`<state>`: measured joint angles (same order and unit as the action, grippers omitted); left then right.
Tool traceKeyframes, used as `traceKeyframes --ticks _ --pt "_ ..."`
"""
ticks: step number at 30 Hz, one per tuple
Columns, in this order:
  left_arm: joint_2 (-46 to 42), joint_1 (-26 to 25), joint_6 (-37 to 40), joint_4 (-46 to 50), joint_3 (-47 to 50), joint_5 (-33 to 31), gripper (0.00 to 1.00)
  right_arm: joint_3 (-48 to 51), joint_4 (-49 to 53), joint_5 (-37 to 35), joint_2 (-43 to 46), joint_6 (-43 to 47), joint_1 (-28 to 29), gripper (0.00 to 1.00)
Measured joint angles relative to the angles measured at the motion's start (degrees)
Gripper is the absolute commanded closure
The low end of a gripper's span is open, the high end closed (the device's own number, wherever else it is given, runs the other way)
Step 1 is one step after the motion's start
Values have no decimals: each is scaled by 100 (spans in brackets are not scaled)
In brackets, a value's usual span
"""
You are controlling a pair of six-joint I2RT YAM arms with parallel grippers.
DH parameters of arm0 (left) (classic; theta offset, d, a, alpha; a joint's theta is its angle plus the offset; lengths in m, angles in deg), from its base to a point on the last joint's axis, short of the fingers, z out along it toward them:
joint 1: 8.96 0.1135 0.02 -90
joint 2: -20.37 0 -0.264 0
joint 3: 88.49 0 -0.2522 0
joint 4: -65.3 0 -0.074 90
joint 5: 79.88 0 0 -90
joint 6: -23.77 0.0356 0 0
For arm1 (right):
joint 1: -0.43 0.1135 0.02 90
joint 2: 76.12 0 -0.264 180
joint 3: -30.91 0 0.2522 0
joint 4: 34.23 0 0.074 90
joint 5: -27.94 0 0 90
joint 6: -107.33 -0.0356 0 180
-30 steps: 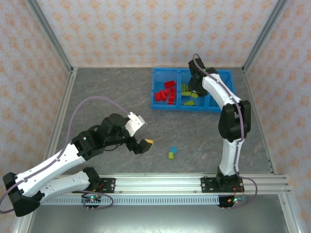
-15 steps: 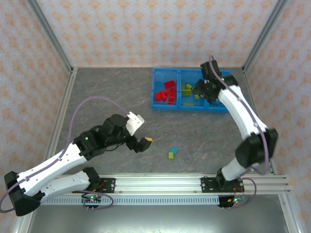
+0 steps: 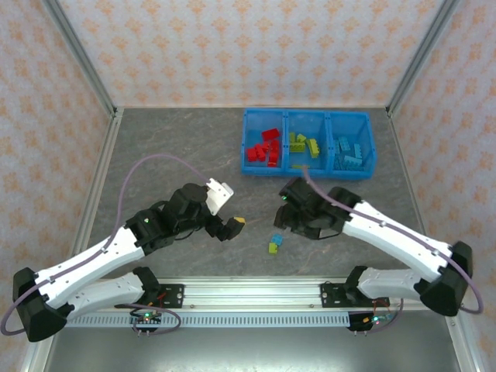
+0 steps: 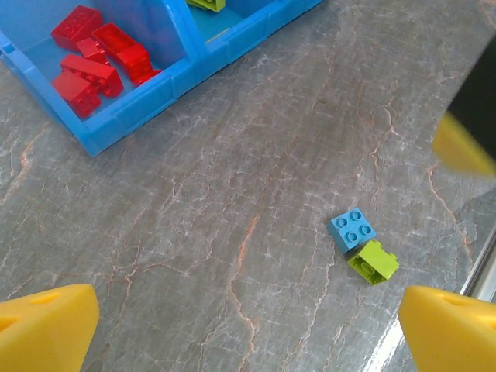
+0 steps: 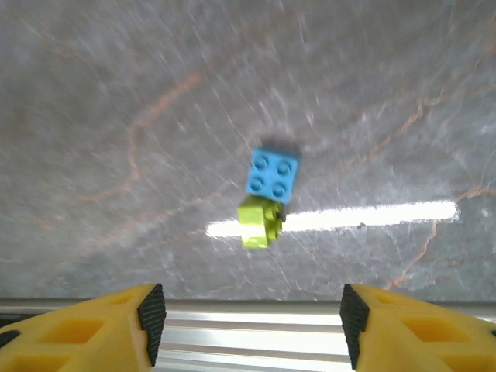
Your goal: Sort the legos into containers by color
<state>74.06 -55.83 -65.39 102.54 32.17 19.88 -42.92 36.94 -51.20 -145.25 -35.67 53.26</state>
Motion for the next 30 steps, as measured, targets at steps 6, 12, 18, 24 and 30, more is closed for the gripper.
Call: traceKeyframes --ticks 6,12,18,24,30 --pt "-28 -2 9 -20 50 -33 0 13 -374 188 -1215 -142 608 28" --pt "-306 0 31 -22 334 -7 0 42 -892 208 -2013 -98 638 34" --pt "-428 -2 398 177 568 518 0 258 -1300 212 -2441 -70 638 49" --pt "-625 -2 632 356 800 767 0 472 -1338 162 -2457 -122 638 69" --pt "-682 -2 660 343 868 804 0 487 -1314 -26 -2319 -142 638 80"
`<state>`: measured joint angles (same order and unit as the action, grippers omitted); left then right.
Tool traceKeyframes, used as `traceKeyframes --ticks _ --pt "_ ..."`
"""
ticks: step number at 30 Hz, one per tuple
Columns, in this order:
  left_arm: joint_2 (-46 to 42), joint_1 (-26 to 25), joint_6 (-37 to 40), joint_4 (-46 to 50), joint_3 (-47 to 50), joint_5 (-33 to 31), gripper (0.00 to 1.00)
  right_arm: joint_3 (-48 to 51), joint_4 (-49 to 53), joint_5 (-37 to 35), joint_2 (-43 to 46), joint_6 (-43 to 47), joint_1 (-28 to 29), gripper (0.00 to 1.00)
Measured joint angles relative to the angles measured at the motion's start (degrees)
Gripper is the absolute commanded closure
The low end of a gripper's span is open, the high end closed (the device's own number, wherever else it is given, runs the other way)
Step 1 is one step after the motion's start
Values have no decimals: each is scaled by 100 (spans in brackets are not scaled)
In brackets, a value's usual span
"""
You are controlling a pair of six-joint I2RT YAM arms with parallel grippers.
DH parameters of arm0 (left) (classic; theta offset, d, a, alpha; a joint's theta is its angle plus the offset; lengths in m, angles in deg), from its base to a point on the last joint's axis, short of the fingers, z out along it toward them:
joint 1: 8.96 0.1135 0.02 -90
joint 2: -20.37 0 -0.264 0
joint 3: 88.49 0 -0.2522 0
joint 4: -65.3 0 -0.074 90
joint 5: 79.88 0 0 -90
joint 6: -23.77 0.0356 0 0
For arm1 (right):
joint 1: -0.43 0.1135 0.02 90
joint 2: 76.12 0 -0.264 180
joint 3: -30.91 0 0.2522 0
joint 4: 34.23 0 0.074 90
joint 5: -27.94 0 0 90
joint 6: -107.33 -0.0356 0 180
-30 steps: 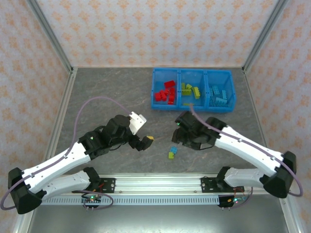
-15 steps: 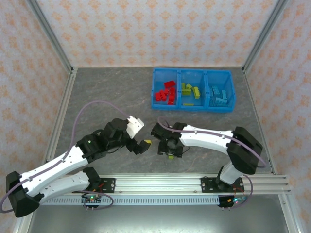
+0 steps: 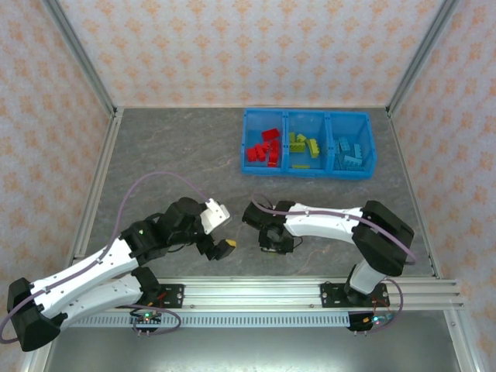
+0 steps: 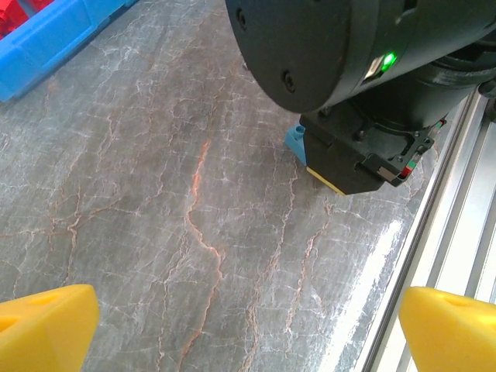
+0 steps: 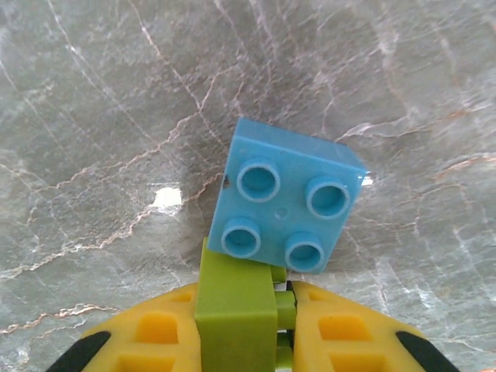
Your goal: Sort the legos into containers by color
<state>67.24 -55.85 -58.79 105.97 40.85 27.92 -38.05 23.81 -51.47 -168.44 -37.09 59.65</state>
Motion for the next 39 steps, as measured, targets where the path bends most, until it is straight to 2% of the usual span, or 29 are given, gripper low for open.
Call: traceKeyframes --ticks 7,10,14,20,25,31,34,39 --pt "-2 0 11 -22 -2 90 0 -258 603 -636 1012 249 -208 81" --pt "0 0 -2 -68 -37 138 0 -658 811 -949 1381 599 -710 81" --pt "11 0 -317 -369 -149 105 0 -1290 935 -1268 1451 1309 -1700 81" --pt "118 0 -1193 -1088 -186 -125 0 -2194 772 -1412 686 2345 -3226 80" --pt "140 0 -1648 -1327 -188 -330 0 -3158 647 -1283 -649 2931 -3993 75" --pt "140 0 -1836 -1331 -245 -544 0 -4360 730 -1016 -1996 3276 -4280 53" --pt "140 0 -1860 -1331 -280 -643 0 -4583 876 -957 -2111 3368 -4264 52" --pt "192 0 -1902 -1340 -282 -697 0 -4395 975 -920 -1593 3348 -4262 52"
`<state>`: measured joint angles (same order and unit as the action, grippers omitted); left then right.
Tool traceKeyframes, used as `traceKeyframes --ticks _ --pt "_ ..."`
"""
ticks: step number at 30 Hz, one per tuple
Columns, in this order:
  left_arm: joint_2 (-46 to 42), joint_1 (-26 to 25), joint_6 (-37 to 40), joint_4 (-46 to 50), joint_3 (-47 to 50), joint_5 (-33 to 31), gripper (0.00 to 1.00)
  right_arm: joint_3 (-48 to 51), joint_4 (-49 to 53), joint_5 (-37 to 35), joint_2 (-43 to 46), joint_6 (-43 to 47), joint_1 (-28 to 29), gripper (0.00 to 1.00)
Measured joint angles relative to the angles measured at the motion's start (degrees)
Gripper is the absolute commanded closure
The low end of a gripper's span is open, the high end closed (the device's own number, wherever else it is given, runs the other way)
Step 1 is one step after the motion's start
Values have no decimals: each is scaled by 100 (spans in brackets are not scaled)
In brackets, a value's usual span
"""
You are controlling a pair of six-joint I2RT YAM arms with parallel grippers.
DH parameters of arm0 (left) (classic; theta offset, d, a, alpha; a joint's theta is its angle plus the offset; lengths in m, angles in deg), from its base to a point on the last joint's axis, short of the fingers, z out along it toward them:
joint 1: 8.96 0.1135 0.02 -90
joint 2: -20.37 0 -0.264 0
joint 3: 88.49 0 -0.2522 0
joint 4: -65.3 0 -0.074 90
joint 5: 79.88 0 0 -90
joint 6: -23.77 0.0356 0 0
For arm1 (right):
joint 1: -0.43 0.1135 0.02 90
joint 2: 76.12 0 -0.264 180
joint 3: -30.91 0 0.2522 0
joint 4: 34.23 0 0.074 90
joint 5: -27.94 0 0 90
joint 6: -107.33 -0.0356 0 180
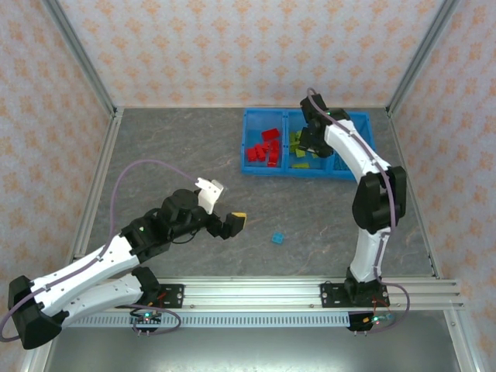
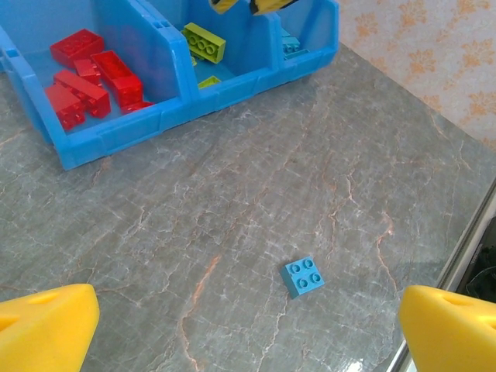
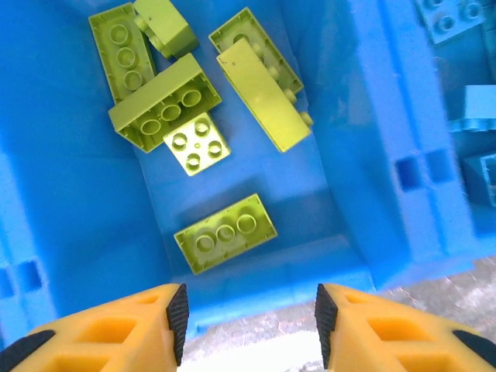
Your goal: Sort the legos into containers by color
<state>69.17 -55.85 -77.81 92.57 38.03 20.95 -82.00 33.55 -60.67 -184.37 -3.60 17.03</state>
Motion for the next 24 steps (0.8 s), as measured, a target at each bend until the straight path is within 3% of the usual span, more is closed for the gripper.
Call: traceKeyframes --ticks 7,12,19,24 --pt "282 0 7 -13 0 -85 0 2015 -101 437 2509 -544 85 47" --pt "422 0 111 -74 0 -87 0 3364 -197 789 3910 -1287 841 45" --pt "654 0 310 -225 -4 -35 0 4448 -431 977 4039 -2385 2514 33" --pt "778 0 407 -219 -74 68 0 4522 -717 1027 3254 -2791 3195 31"
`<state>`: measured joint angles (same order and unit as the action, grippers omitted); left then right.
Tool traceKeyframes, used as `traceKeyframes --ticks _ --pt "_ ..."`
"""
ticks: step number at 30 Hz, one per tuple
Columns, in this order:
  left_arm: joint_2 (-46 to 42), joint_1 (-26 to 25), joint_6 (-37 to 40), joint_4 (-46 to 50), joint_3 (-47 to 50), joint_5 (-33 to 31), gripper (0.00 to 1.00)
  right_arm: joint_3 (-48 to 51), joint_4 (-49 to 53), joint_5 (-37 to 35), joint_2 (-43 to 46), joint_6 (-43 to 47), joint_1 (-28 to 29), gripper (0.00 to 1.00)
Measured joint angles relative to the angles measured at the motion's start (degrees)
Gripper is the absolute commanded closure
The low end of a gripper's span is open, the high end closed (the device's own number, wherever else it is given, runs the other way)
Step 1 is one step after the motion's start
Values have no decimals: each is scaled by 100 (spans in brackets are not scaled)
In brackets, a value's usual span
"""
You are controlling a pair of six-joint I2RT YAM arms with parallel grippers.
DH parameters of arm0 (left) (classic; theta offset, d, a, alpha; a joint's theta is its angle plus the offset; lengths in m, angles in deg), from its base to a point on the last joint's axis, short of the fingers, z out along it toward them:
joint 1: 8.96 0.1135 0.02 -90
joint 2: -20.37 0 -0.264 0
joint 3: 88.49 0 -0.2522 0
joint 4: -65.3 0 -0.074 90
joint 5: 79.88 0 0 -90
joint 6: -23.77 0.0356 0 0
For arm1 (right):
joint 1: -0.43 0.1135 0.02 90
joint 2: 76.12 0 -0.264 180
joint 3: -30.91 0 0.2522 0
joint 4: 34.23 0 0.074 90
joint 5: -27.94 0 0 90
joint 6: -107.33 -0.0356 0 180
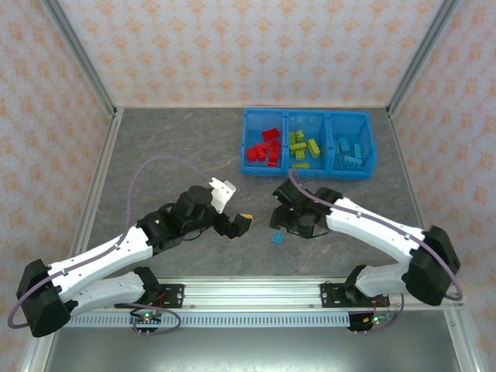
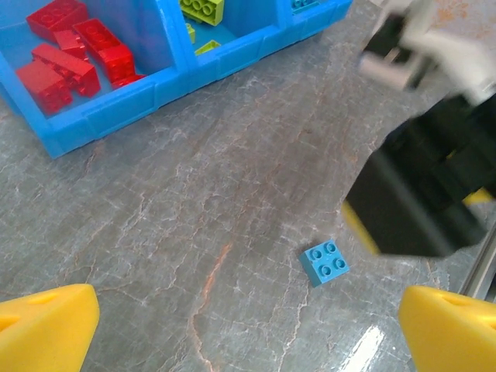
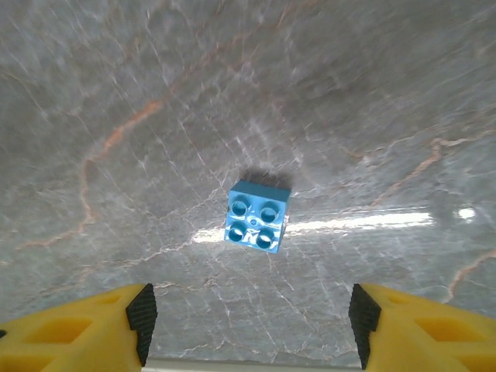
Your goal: Sort the legos into containers by color
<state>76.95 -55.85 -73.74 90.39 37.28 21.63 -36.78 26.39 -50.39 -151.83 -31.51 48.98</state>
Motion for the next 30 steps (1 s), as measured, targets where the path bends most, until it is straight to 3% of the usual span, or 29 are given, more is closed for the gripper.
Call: traceKeyframes --ticks 8,16,23,30 --pt "-122 0 4 2 0 2 0 11 -474 74 -1080 -203 317 32" --pt "-179 0 4 4 0 4 0 188 -704 -144 -1764 -490 354 50" --pt "-61 0 83 210 0 313 0 227 -627 -286 -1676 -621 354 73" --pt "741 -291 439 680 -221 780 0 337 -664 -603 -1202 -658 354 79"
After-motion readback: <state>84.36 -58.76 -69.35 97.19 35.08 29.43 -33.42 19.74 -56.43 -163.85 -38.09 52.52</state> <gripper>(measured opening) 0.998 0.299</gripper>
